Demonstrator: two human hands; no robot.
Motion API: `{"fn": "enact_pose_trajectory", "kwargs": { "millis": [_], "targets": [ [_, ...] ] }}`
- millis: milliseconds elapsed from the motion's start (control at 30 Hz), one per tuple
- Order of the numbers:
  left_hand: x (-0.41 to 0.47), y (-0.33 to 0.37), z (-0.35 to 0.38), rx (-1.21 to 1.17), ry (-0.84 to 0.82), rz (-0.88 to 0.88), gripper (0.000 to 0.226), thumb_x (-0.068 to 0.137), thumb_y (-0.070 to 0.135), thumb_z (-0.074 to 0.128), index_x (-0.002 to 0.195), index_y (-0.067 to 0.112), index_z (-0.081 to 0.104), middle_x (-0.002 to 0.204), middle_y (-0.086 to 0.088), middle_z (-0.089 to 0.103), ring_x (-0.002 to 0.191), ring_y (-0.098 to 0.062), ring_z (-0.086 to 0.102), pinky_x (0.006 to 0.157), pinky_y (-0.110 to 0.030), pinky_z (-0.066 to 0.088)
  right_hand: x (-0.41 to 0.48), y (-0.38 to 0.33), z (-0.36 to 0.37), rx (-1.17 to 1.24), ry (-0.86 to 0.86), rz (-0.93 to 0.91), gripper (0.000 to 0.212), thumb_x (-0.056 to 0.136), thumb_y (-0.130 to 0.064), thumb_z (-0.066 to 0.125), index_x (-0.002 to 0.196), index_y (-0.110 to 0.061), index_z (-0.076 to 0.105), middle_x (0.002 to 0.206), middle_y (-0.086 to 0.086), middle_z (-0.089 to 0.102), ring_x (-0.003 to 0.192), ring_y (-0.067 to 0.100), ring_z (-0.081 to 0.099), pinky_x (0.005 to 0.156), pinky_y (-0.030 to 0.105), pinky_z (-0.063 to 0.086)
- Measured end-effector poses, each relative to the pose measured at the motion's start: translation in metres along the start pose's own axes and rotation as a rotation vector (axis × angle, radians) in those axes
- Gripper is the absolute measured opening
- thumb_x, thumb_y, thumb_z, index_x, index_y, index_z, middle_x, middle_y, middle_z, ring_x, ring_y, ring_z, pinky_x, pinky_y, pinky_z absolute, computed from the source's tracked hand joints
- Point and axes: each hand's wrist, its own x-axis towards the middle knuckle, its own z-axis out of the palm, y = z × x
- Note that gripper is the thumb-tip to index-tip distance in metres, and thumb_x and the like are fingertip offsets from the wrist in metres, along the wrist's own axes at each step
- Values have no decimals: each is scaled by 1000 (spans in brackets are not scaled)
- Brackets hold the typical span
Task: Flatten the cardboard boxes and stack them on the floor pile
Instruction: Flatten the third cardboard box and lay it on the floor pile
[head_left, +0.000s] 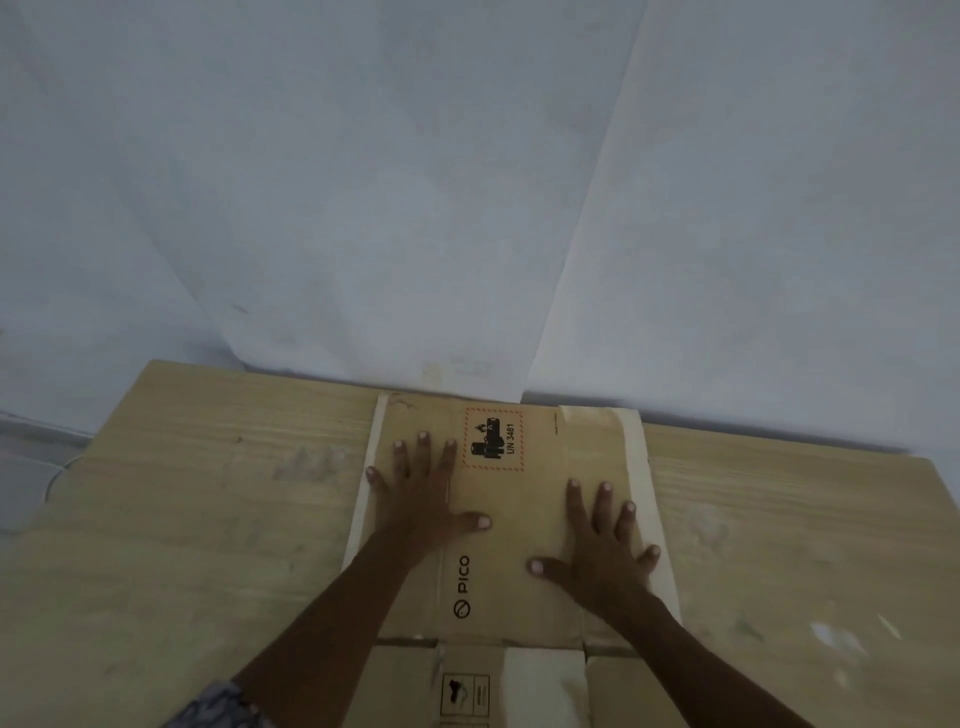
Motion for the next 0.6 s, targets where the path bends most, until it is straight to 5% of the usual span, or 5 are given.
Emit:
{"fn": "enact_pose_trajectory", "kwargs": {
  "millis": [133,300,467,600],
  "targets": [
    [-69,23,29,-78,-19,-99,93,90,64,45,154,30,-13,162,-6,-22,147,-40,-16,110,-73,9,-2,-2,1,-6,45,-7,117,72,-80,53,148,-35,-24,158,6,-30,144,38,-25,109,73,3],
    [-134,24,73,-57,-78,-117,104,78,80,45,148,44,-23,160,0,-29,143,-47,-24,108,-75,6,-32,-13,14,1,98,2,98,87,-65,49,152,-26,-13,162,10,-18,147,38,-17,112,71,2],
    [-128,25,72,-90,-43,-99,103,79,77,48,150,43,-19,161,-1,-26,143,-46,-23,108,-75,4,-133,-6,75,-143,-121,-79,115,78,-72,54,144,-32,-31,150,6,-41,143,33,-29,107,72,2],
    [-136,21,73,-40,-22,-67,96,85,72,45,154,35,-11,163,-9,-18,145,-48,-15,107,-75,3,-176,-5,108,-197,-53,-83,105,81,-72,47,138,-44,-36,154,4,-38,144,34,-27,106,74,-1]
  ]
}}
